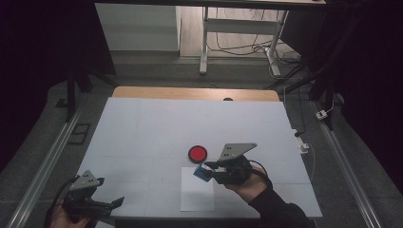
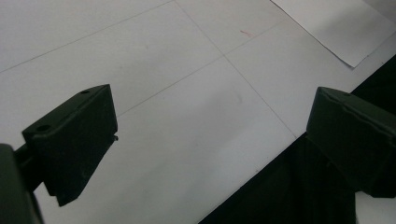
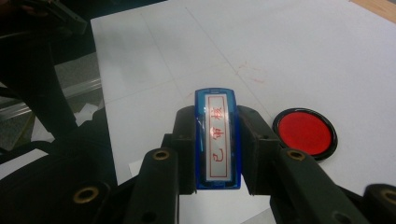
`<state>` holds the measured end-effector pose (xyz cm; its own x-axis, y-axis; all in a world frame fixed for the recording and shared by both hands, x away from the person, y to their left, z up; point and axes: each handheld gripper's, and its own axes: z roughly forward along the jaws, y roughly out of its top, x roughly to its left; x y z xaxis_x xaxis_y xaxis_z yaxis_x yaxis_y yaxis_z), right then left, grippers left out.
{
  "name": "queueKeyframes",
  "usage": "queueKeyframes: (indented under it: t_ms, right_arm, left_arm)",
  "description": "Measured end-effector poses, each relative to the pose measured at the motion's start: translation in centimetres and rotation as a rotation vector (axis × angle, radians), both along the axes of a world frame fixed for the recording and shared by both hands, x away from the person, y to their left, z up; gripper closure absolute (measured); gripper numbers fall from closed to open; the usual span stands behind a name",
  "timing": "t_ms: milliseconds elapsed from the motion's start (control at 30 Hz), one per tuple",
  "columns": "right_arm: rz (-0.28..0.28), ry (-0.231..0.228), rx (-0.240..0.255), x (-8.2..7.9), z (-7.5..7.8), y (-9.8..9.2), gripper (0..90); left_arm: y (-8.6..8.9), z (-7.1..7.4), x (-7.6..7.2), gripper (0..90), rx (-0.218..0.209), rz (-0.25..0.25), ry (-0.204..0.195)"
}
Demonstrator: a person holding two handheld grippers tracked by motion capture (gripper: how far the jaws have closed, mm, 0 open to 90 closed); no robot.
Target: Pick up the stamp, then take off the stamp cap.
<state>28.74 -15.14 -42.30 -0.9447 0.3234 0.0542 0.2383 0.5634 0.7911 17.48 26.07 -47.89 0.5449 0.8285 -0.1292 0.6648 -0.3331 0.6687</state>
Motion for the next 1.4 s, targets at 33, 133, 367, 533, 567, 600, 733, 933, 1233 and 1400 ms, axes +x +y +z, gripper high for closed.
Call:
queueKeyframes:
  t_ms: [33,133,367,533,567,600,733,933,1233,1400]
  right_arm:
    - [0.002,-0.001,-0.003,0.0,0.0,0.0,71.0]
    - [0.006,-0.002,-0.011,0.0,-0.1,0.0,70.9]
    - [0.017,-0.003,-0.014,0.1,-0.1,0.0,70.9]
    - [0.021,-0.004,-0.014,0.1,0.0,0.0,70.9]
    - [0.023,-0.005,-0.015,0.1,0.0,0.0,70.9]
    - [0.023,-0.004,-0.015,0.1,0.0,0.0,71.0]
    - [0.020,-0.004,-0.010,0.1,0.1,-0.1,70.9]
    - [0.020,-0.009,-0.007,0.3,0.2,-0.2,70.9]
    - [0.042,-0.009,-0.014,0.3,0.3,-0.1,70.9]
    - [0.041,-0.015,-0.010,0.3,0.5,-0.2,70.9]
  left_arm:
    - [-0.1,0.0,0.0,1.9,0.008,0.005,-0.001]
    - [-0.2,0.0,0.0,0.1,0.025,0.009,-0.005]
    - [-0.3,0.0,0.2,0.0,0.023,0.000,0.006]
    - [-0.4,0.3,0.5,0.0,0.015,-0.037,-0.001]
    - [-0.5,0.3,0.6,0.0,0.009,-0.042,-0.002]
    - [-0.5,0.3,0.7,0.0,-0.001,-0.054,-0.003]
    - [-0.9,0.2,1.3,0.0,-0.036,-0.101,-0.009]
    - [-1.7,0.3,2.2,0.0,-0.073,-0.147,-0.041]
    - [-3.5,0.5,3.8,0.0,-0.099,-0.198,-0.054]
    - [-4.5,0.7,4.3,0.0,-0.083,-0.224,-0.085]
